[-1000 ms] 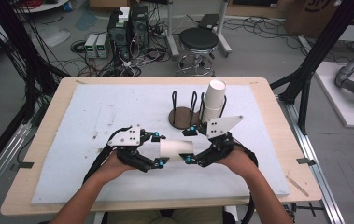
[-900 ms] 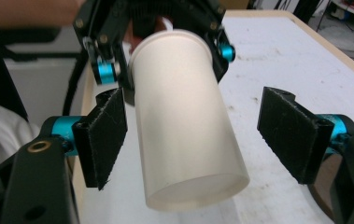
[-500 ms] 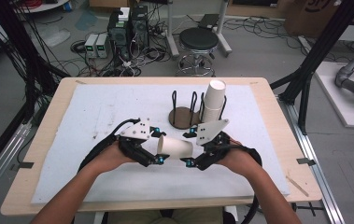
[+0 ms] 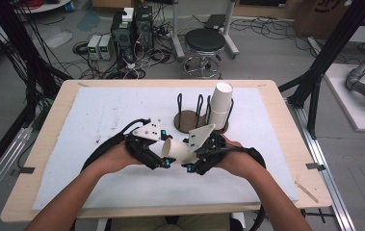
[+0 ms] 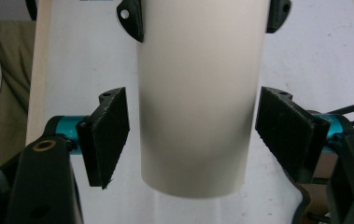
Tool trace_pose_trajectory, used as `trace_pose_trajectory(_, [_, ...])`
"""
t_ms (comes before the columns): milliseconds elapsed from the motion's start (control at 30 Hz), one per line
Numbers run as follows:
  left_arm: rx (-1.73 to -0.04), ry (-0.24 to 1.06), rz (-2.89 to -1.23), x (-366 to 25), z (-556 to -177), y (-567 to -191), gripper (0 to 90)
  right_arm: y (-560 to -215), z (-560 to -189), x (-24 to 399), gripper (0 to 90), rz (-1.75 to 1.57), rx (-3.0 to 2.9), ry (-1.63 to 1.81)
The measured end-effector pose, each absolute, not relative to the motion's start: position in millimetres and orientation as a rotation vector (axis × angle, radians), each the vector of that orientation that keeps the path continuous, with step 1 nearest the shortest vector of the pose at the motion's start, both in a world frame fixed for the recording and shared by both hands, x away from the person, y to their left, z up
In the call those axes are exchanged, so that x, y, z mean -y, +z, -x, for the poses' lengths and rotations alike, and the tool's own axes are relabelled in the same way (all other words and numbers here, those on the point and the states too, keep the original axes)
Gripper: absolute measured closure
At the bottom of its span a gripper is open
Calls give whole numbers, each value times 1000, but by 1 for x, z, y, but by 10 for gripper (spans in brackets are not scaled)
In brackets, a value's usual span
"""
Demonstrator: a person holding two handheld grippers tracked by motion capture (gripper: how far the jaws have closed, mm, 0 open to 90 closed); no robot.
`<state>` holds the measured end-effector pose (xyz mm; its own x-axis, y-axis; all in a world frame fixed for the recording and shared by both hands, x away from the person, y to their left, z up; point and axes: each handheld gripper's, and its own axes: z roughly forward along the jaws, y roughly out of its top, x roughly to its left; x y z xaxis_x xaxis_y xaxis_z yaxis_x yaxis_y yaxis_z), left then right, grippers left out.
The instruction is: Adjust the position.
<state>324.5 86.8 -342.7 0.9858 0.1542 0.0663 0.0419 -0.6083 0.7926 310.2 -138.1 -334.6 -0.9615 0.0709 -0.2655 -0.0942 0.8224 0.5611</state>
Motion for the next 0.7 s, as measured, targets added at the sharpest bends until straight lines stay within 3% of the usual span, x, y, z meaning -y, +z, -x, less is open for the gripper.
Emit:
trace_pose_trajectory(533, [-142, 149, -2208, -84, -323, -345, 272, -340, -313, 132, 365, 1, -2768, 818])
trace_pose_trajectory(700, [-154, 141, -2170, -85, -323, -347, 239, -343, -315, 136, 370, -13, -2772, 849])
